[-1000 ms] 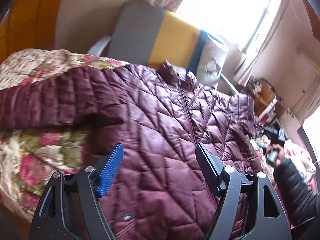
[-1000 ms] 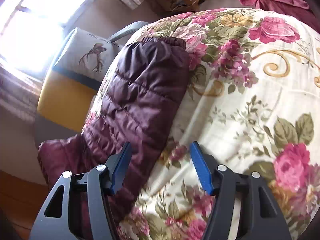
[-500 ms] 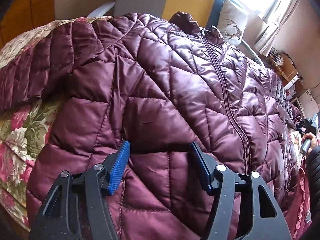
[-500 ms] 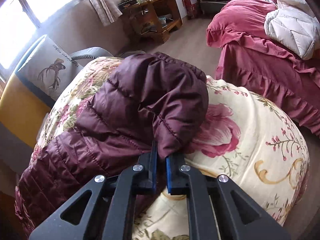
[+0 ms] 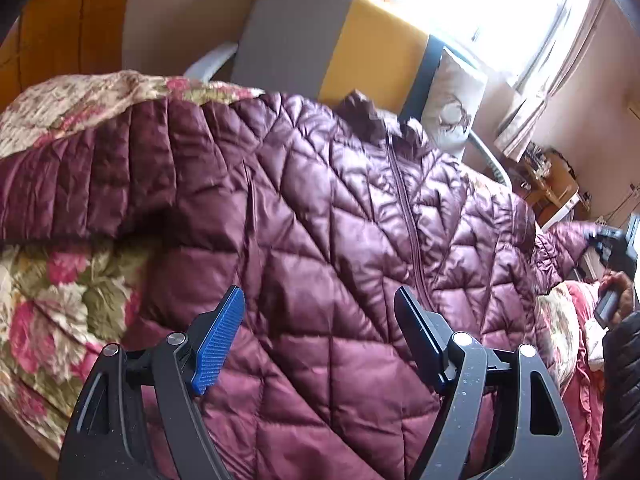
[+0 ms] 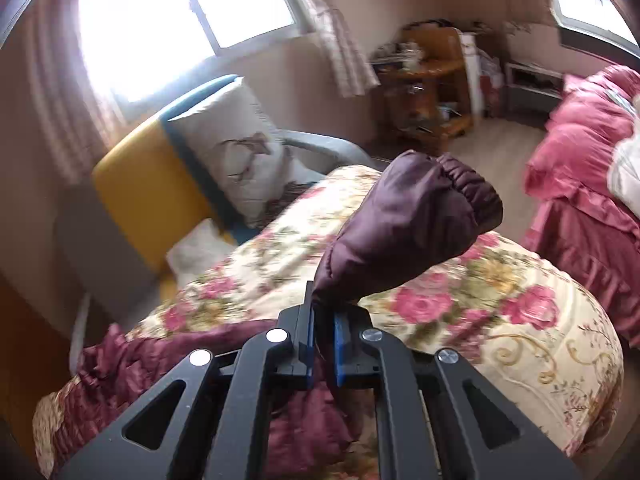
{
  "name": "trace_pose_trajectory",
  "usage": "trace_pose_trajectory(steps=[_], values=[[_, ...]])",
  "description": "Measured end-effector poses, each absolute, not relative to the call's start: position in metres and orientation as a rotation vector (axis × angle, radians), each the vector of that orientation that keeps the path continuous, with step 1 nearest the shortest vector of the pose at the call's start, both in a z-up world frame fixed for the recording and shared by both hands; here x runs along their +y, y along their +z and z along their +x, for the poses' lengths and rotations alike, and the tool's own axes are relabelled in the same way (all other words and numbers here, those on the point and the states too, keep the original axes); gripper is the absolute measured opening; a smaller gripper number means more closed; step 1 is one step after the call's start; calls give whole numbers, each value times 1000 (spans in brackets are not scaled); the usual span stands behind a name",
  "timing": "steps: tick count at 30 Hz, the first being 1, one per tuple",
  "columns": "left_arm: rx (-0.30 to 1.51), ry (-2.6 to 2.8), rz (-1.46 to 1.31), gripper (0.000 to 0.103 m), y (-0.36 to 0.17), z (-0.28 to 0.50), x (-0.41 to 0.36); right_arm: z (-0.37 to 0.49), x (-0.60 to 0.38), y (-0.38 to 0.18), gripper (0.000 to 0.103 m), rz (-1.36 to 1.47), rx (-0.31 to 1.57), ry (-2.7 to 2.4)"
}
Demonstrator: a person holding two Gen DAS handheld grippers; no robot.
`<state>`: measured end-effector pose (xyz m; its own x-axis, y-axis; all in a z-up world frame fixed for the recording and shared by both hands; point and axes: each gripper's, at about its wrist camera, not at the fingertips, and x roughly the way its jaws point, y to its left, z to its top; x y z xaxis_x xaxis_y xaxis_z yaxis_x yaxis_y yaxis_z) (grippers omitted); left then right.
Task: Fold large clothes
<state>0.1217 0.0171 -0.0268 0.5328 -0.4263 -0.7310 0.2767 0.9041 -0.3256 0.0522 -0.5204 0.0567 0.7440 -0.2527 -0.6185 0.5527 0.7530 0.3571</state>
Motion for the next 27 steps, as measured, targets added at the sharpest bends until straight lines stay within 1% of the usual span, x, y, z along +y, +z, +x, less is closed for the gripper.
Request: trace_pose_trajectory(steps=[3,6,8,9,14,16,17,18,20,23,27], values=[[902,-443,-222,76,-20,128,20,98,-436,78,8,460,610,-248],[888,-465,-250,76,-13,134,22,138,-348,78,8,369,669,-55],[886,-484,-282,71,-10,141,24,158,-296,71,8,316,713,43],[886,-493,-297,71,-9,144,25,170,-264,64,8,291,745,99],[860,-517,-308,71,-1,151,26,203,-164,27,8,216,870,278],[850,-526,-311,71,1,157,25,211,-140,16,17,229,900,340],[850,-526,-314,71,1,160,25,212,-137,15,43,244,898,358],[853,-525,-321,71,1,164,25,211,-135,15,64,267,877,367],[865,-527,-345,71,-1,175,24,203,-139,18,66,298,858,382],[885,-520,-376,71,-5,193,22,186,-162,28,76,349,824,381],[908,-484,-385,71,-12,222,14,152,-219,34,79,395,797,303]])
